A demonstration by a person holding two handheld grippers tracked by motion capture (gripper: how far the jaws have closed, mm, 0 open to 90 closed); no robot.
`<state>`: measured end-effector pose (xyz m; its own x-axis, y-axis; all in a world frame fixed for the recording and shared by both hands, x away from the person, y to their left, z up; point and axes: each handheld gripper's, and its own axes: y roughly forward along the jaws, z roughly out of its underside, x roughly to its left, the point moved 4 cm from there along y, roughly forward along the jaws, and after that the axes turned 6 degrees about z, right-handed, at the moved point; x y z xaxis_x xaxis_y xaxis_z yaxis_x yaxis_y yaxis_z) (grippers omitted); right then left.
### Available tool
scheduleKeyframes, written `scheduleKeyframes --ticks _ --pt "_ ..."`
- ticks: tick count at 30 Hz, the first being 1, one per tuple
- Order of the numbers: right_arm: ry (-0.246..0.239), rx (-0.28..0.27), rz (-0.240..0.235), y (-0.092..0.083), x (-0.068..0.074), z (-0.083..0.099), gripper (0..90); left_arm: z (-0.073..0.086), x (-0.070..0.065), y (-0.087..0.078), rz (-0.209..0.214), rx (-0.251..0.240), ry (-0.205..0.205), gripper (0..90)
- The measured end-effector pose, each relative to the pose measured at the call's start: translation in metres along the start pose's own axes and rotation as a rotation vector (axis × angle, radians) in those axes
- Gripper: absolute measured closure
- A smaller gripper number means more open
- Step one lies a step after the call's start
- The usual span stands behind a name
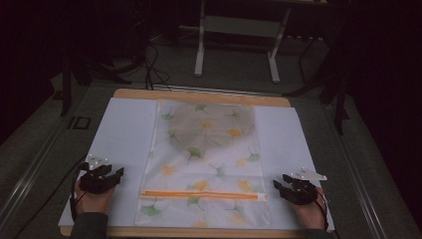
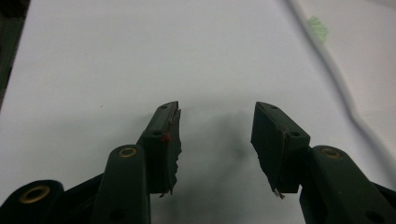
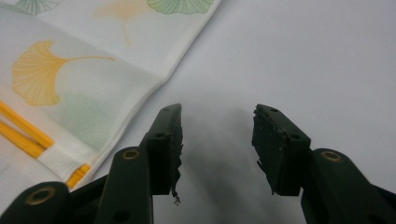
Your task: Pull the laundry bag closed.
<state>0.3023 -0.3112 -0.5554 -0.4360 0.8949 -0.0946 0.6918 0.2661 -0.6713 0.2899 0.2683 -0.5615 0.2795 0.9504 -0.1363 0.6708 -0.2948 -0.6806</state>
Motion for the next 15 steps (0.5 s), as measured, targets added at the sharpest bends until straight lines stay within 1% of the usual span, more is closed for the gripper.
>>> scheduleKeyframes --ticks 1,2,3,4,5,7,9,10,12,14,15 --pt "-0.002 0.001 -0.002 -0.0002 0.0006 -0.0001 52.9 -0.0005 -0.0014 -0.0007 0.014 -0.009 0.006 52.2" --pt "-0.002 0.001 -0.002 -0.0002 0.0006 -0.0001 52.9 -0.0005 -0.0014 -0.0007 0.014 -0.009 0.006 52.7" --pt "-0.008 0.0 -0.008 -0.0001 0.0016 -0.0001 54.1 -0.0015 -0.0052 -0.002 0.061 -0.009 0.023 52.7" --pt "-0.013 0.004 -0.025 -0.0008 0.0035 -0.0001 59.1 -0.0014 -0.007 -0.002 0.067 -0.01 0.026 52.7" --pt "-0.014 0.003 -0.045 -0.0011 0.0047 -0.0004 59.7 -0.0012 -0.0081 -0.0014 0.067 -0.002 0.027 52.7" --pt "-0.026 0.01 -0.049 -0.0023 0.0064 -0.0012 59.7 -0.0008 -0.0086 -0.0008 0.082 0.002 0.029 52.8" --pt "-0.03 0.01 -0.05 -0.0035 0.0072 -0.0018 59.5 -0.0011 -0.0077 -0.002 0.079 0.0 0.028 52.9" --pt "-0.031 0.01 -0.054 -0.0041 0.0074 -0.002 59.5 -0.0014 -0.0074 -0.0032 0.083 -0.008 0.028 54.0" --pt "-0.032 0.014 -0.053 -0.0049 0.0077 -0.0025 59.4 -0.0015 -0.0069 -0.0053 0.088 -0.01 0.032 55.7" --pt "-0.035 0.016 -0.064 -0.0057 0.0086 -0.0028 61.2 -0.0011 -0.006 -0.0064 0.097 -0.009 0.033 57.4" --pt "-0.044 0.017 -0.066 -0.006 0.009 -0.003 61.5 -0.0009 -0.0055 -0.007 0.097 -0.008 0.036 57.4"
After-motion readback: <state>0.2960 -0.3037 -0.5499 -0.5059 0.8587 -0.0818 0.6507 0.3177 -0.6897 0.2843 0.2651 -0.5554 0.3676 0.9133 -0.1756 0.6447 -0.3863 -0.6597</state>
